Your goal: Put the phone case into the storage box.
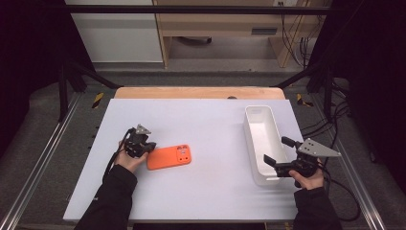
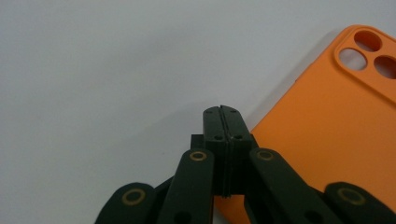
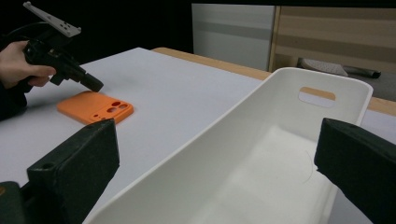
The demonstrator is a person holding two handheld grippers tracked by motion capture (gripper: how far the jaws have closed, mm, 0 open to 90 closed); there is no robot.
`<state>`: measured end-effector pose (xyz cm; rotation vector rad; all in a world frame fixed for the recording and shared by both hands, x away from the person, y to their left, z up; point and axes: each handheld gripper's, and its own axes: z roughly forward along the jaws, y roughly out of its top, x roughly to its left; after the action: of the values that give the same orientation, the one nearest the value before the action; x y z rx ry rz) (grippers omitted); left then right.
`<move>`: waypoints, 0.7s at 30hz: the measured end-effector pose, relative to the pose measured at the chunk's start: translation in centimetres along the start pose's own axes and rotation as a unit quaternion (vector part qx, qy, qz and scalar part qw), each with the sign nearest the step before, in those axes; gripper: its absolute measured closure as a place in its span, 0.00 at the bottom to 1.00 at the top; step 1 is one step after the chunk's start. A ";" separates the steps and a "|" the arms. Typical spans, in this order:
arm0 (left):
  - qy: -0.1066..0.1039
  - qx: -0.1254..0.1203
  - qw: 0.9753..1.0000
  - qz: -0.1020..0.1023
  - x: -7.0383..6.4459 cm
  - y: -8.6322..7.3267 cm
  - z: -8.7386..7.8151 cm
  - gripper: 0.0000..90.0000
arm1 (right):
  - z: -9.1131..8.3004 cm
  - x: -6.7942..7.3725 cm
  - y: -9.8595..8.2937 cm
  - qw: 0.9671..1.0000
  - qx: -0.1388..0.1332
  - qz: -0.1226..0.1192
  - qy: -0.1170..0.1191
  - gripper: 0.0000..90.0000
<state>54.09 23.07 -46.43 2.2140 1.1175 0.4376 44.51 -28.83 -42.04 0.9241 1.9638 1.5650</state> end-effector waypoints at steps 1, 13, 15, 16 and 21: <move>0.000 0.000 1.000 0.000 0.0 0.0 0.0 1.00 | 0.0 0.0 0.0 1.000 0.000 0.000 0.000 0.00; -0.014 0.002 1.000 0.005 -1.0 -1.1 -0.9 1.00 | -0.1 0.0 0.1 1.000 -0.002 0.000 0.001 0.00; -0.015 0.002 1.000 0.007 -1.2 -1.2 -1.1 1.00 | -0.1 0.0 0.1 1.000 -0.002 0.001 0.001 0.00; -0.016 0.003 1.000 0.007 -1.3 -1.3 -1.2 1.00 | -0.1 0.0 0.1 1.000 -0.002 0.002 0.002 0.00; -0.019 0.002 1.000 0.011 -1.7 -1.6 -1.5 1.00 | -0.1 0.0 0.1 1.000 -0.002 0.001 0.003 0.01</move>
<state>51.31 23.01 -46.41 2.2309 1.0770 0.3999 44.43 -28.88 -41.93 0.9207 1.9629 1.5737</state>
